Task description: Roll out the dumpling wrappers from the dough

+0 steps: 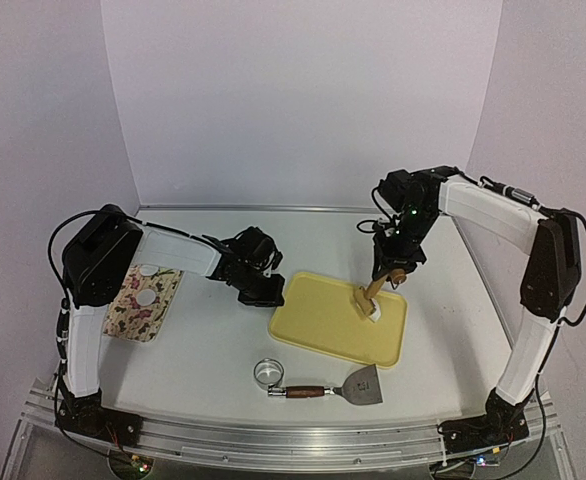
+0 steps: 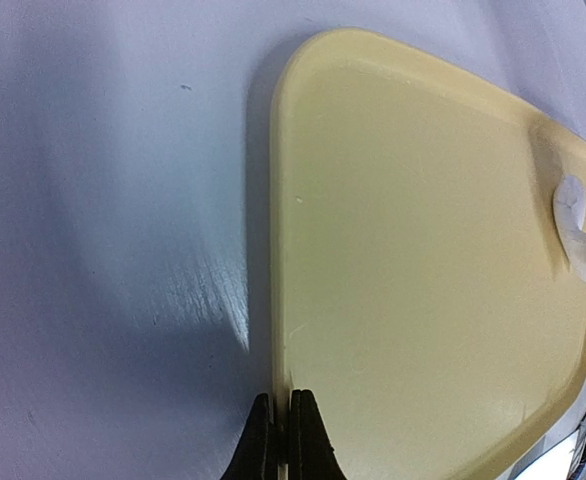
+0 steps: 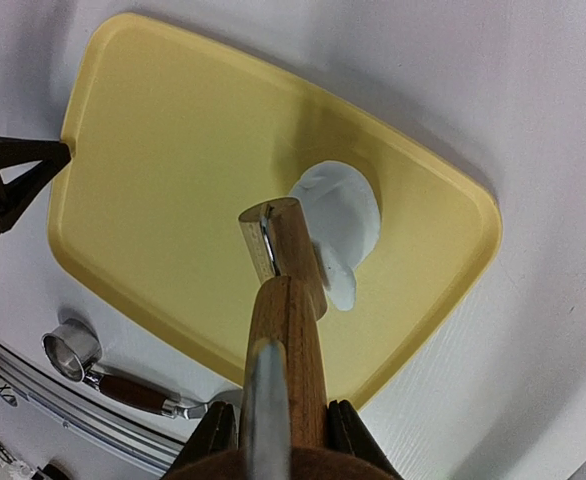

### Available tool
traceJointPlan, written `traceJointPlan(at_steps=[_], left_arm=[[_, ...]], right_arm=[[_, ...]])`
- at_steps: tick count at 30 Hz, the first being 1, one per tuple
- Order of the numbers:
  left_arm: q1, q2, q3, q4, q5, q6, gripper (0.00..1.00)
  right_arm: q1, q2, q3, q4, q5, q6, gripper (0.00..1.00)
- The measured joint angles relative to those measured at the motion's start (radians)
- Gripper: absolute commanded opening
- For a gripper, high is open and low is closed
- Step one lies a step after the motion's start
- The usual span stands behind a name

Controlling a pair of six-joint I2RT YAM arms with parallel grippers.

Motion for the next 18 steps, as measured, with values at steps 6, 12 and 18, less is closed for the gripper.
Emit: traceJointPlan(at_steps=[6,12,18], left_arm=[[0.0,-0.002,-0.002,-0.001,-0.001,0.0,0.0],[0.0,-0.002,-0.002,-0.001,-0.001,0.0,0.0],[0.0,-0.002,-0.002,-0.001,-0.002,0.0,0.0]], right_arm=[[0.0,0.0,0.081,-0.006,0.003,0.005,0.0],[0.0,0.0,0.138,-0.019,0.051,0.008,0.0],[0.0,0.019,0.132,-0.041,0.099,0.005,0.0]])
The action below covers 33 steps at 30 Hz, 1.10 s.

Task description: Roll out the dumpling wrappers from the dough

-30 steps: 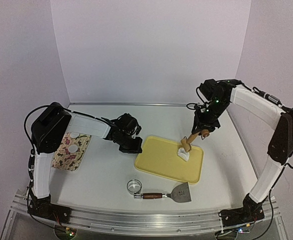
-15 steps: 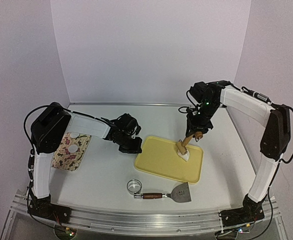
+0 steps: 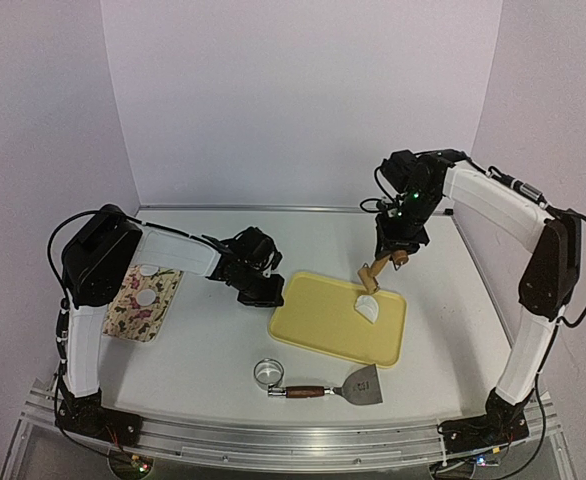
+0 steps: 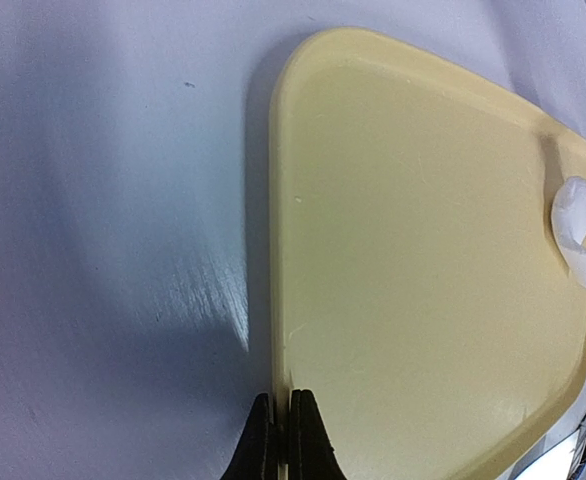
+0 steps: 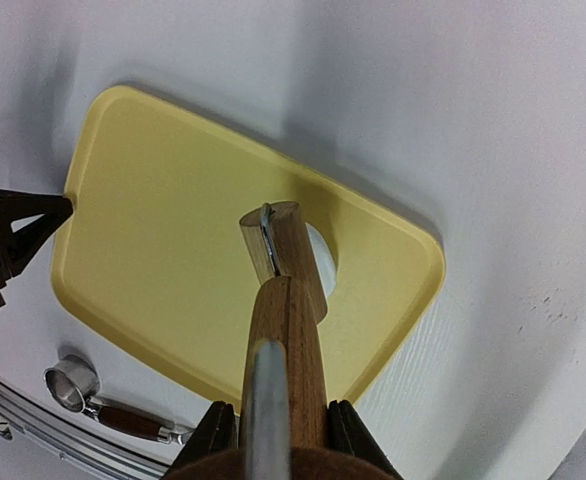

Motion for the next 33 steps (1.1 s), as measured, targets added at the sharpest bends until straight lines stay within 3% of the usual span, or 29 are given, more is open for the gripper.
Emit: traceJointPlan(at_steps=[33], left_arm=[[-0.001,0.0,0.0,0.0,-0.005,-0.001,0.0]], right_arm=[[-0.001,0.139,-0.065,0.006,-0.175,-0.022,0.0]])
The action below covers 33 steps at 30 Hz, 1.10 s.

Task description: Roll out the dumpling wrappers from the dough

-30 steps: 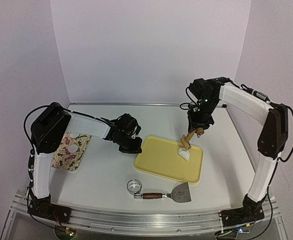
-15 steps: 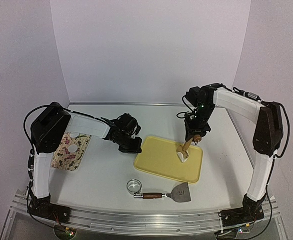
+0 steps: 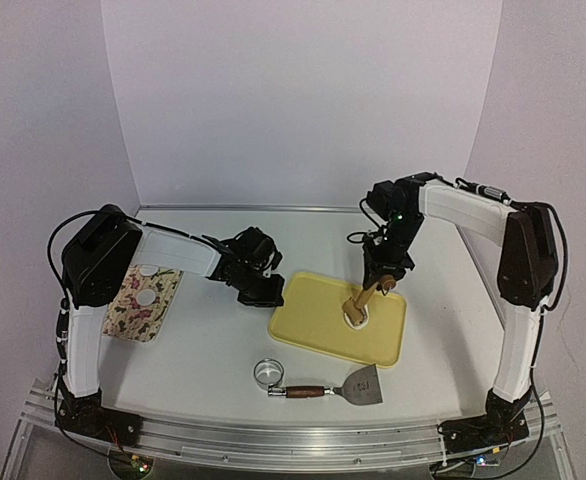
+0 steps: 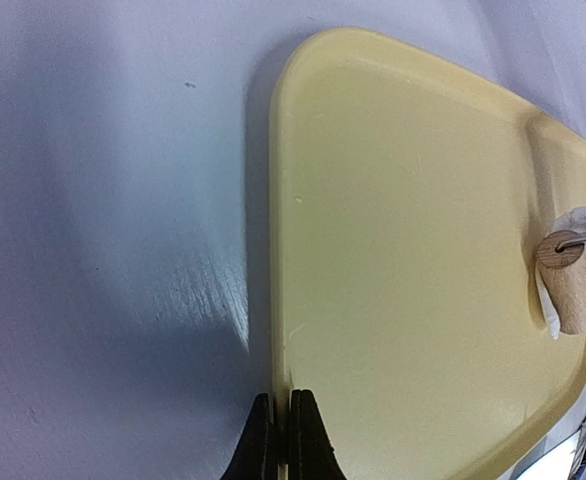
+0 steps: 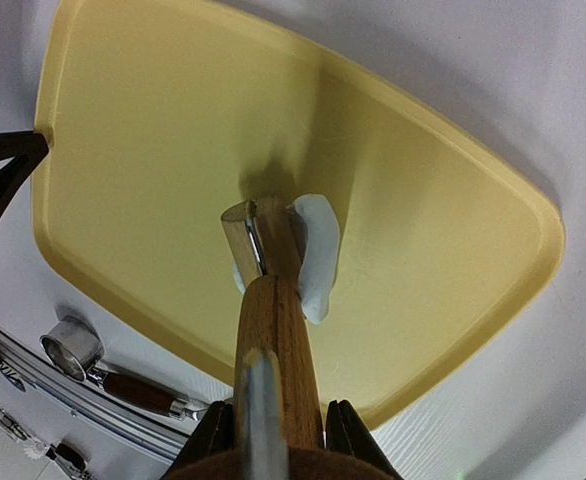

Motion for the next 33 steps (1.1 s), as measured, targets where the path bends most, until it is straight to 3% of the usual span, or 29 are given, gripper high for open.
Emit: traceJointPlan(at_steps=[33], left_arm=[[0.0,0.001,0.002,-0.003,-0.001,-0.014,0.0]], right_arm=[[-0.022,-0.004,-0.073,0.079,-0.125,-0.008,0.0]])
